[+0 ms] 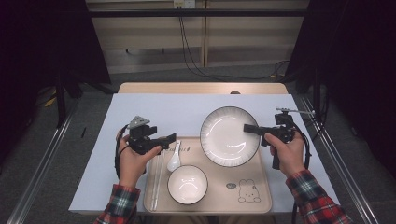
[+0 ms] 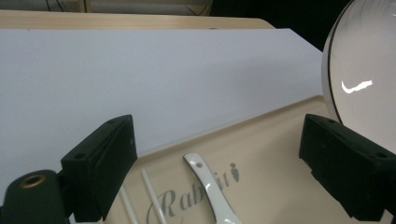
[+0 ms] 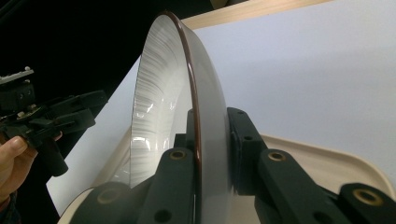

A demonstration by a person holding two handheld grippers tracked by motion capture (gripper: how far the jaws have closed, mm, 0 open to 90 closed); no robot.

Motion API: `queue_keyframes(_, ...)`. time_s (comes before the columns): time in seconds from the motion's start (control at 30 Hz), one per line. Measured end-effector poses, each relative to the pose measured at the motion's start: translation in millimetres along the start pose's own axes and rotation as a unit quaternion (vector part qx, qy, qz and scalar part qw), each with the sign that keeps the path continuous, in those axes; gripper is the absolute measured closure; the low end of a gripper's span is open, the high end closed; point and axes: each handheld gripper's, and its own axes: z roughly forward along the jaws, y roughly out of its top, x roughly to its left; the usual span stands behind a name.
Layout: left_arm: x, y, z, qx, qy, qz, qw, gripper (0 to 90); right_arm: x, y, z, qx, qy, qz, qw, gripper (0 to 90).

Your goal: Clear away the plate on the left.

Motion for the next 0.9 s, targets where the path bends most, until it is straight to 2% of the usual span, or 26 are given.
queue_keyframes(0.2,6.6,-9.7,-7.9,-0.01,0.006,-0.01,0.9999,10.7,-0.5,-1.2,1.4,0.001,0.0,0.0,1.0,80.9)
queue_keyframes(0.27,7.8,-12.2,-10.0,-0.017,0.012,-0.007,0.9998,10.7,-0.8,-2.2,2.2,0.003,-0.002,0.0,1.0,80.9)
queue_keyframes(0.33,9.4,-14.2,-12.0,-0.021,0.006,-0.009,0.9997,9.9,-1.5,-3.3,2.6,0.006,-0.002,0.0,1.0,80.9)
queue_keyframes(0.43,11.1,-15.2,-14.1,-0.022,0.012,0.0,0.9997,9.5,-2.4,-4.5,2.9,0.011,-0.005,0.001,0.9999,80.8)
queue_keyframes(0.47,11.9,-15.6,-15.0,-0.024,0.009,-0.003,0.9997,9.4,-2.4,-5.1,3.4,0.011,-0.007,0.001,0.9999,80.9)
queue_keyframes(0.67,11.8,-19.2,-18.1,-0.027,0.008,-0.004,0.9996,8.7,-4.8,-10.7,5.1,0.016,-0.014,-0.002,0.9998,80.8)
queue_keyframes(0.9,13.6,-22.5,-20.8,-0.022,0.02,0.0,0.9996,8.8,-7.2,-17.5,6.2,0.035,-0.022,-0.004,0.9991,80.8)
